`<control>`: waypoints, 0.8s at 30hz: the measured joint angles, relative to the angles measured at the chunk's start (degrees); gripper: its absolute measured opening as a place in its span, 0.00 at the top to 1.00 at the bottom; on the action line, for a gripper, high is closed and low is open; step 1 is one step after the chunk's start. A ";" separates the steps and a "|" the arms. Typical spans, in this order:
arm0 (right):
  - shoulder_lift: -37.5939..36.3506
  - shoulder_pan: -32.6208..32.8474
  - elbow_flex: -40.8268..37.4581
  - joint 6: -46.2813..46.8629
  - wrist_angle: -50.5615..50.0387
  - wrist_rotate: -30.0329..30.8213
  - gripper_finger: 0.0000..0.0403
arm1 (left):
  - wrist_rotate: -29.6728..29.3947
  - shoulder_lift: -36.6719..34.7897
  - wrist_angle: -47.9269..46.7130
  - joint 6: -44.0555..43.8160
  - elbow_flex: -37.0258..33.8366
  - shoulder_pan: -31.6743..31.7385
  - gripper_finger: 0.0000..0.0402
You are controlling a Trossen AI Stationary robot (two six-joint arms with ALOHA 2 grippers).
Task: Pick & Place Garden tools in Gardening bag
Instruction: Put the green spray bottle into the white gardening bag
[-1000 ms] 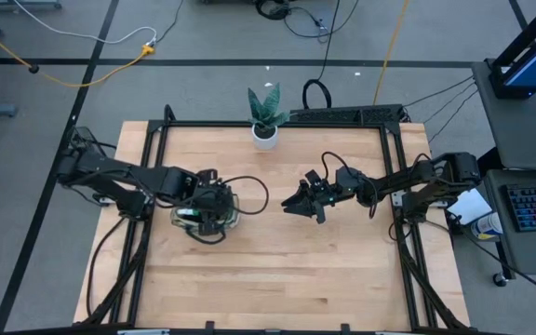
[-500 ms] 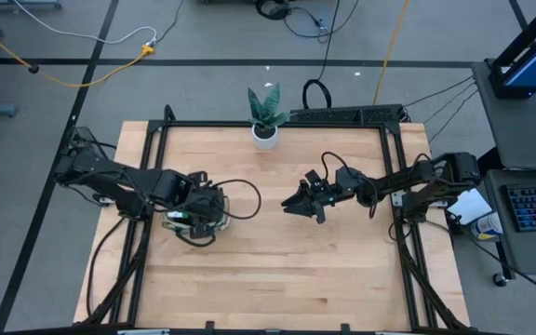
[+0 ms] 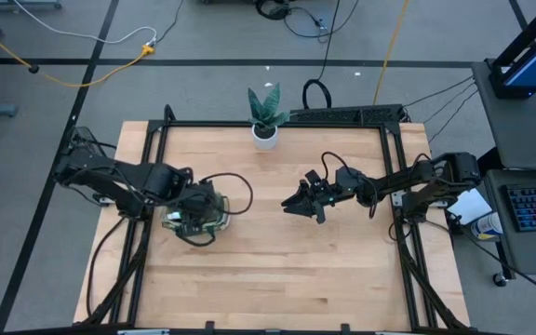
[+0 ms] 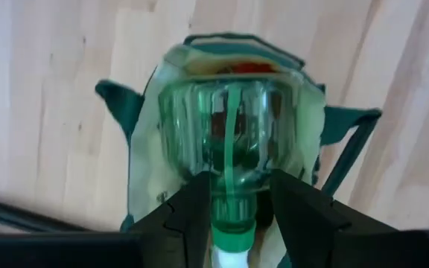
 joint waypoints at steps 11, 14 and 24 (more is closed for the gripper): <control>0.00 0.00 0.00 0.00 -0.01 -0.07 0.61 | 0.12 0.32 0.88 -0.71 -4.72 -0.62 0.64; 0.00 0.01 0.00 -0.01 -0.01 -0.09 0.61 | 0.35 0.20 1.32 -0.84 -6.16 -0.62 0.64; 0.00 0.00 0.00 0.00 -0.01 -0.09 0.61 | 0.63 0.19 3.63 0.40 -7.74 -0.33 0.64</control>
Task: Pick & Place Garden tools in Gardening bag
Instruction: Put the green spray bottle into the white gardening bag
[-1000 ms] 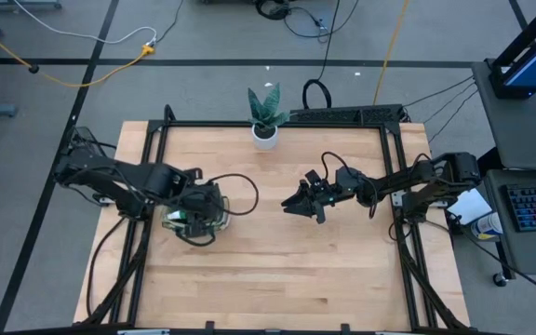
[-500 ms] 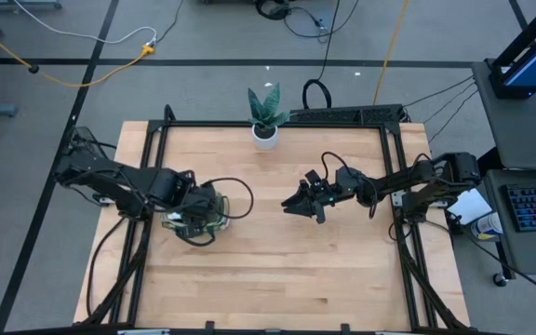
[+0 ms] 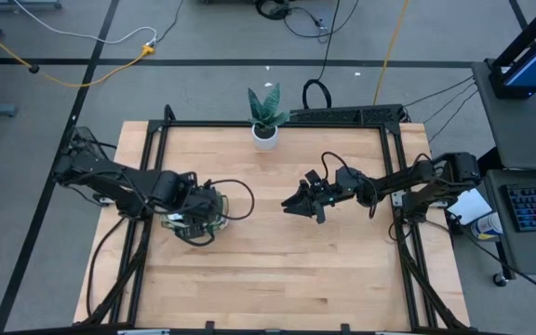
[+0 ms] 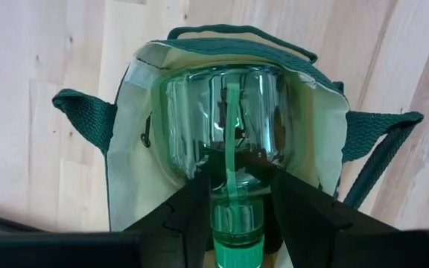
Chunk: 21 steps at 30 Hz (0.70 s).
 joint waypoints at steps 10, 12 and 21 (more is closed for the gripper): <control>0.00 0.02 0.00 0.00 0.02 -0.02 0.61 | 1.04 0.07 0.00 0.48 -0.10 1.75 0.64; 0.00 0.01 0.00 0.00 0.00 -0.02 0.61 | 1.06 0.09 -0.02 0.48 -0.11 2.09 0.64; 0.00 0.01 0.00 0.00 0.01 -0.04 0.61 | 1.66 -0.04 3.21 0.83 -3.78 2.14 0.64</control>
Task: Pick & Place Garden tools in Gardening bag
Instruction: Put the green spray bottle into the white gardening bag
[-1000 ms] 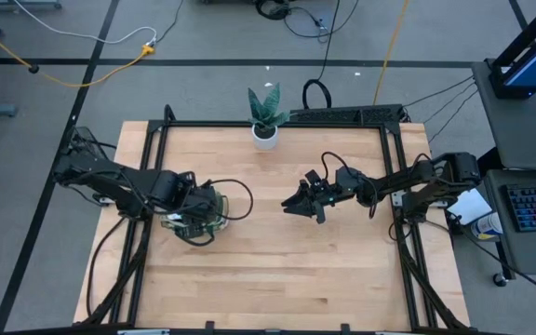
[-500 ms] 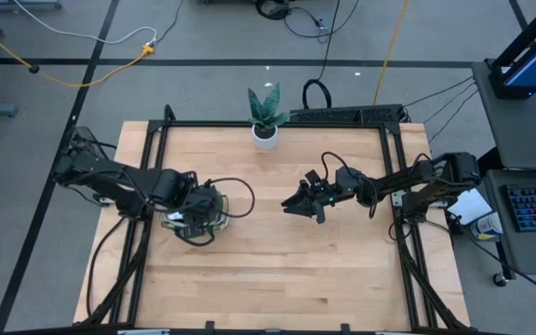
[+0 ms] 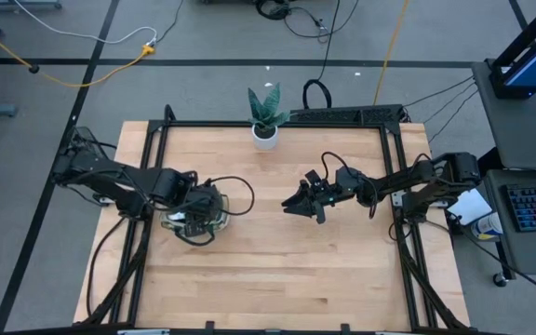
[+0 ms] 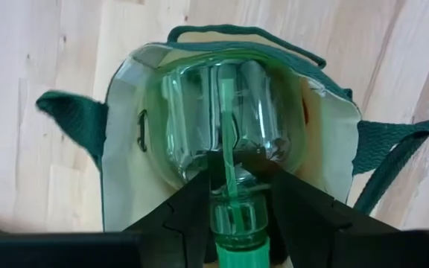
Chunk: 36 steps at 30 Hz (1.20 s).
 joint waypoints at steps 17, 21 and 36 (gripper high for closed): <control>0.00 0.00 0.00 0.04 0.02 0.00 0.61 | 0.61 0.12 1.92 0.81 -1.31 0.44 0.64; 0.00 -0.01 0.00 0.02 0.02 -0.01 0.61 | 0.66 0.12 1.95 0.71 -1.31 0.44 0.64; 0.00 0.01 0.02 0.00 -0.01 0.00 0.61 | 2.48 0.27 -2.66 -2.86 -1.65 0.33 0.64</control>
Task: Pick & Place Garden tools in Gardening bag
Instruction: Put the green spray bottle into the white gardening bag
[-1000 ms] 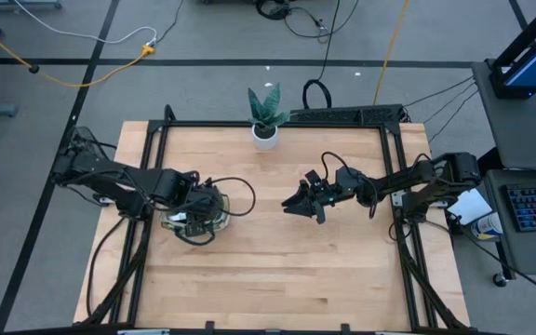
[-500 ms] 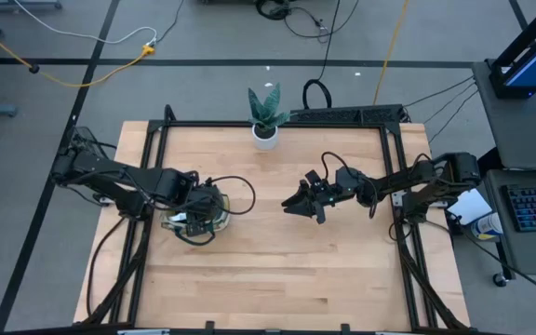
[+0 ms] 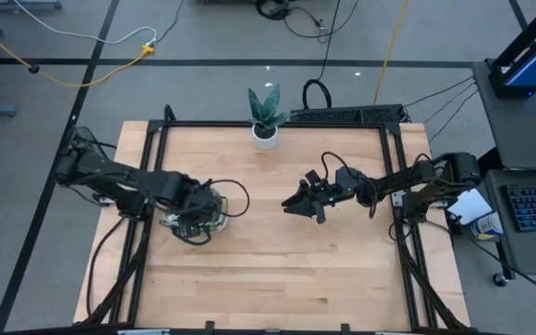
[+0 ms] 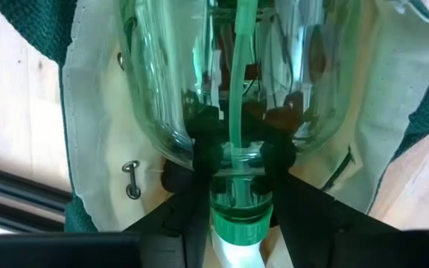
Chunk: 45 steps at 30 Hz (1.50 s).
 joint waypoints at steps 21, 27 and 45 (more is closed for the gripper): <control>0.00 0.04 0.00 0.00 0.00 -0.02 0.61 | -0.51 -0.36 5.59 1.93 -6.09 -0.13 0.64; 0.00 0.04 0.00 -0.02 0.01 -0.02 0.61 | -0.52 -0.27 7.26 4.67 -6.37 0.14 0.64; 0.00 0.04 0.00 0.06 0.83 0.00 0.61 | -2.31 0.45 18.80 7.18 -7.08 0.22 0.48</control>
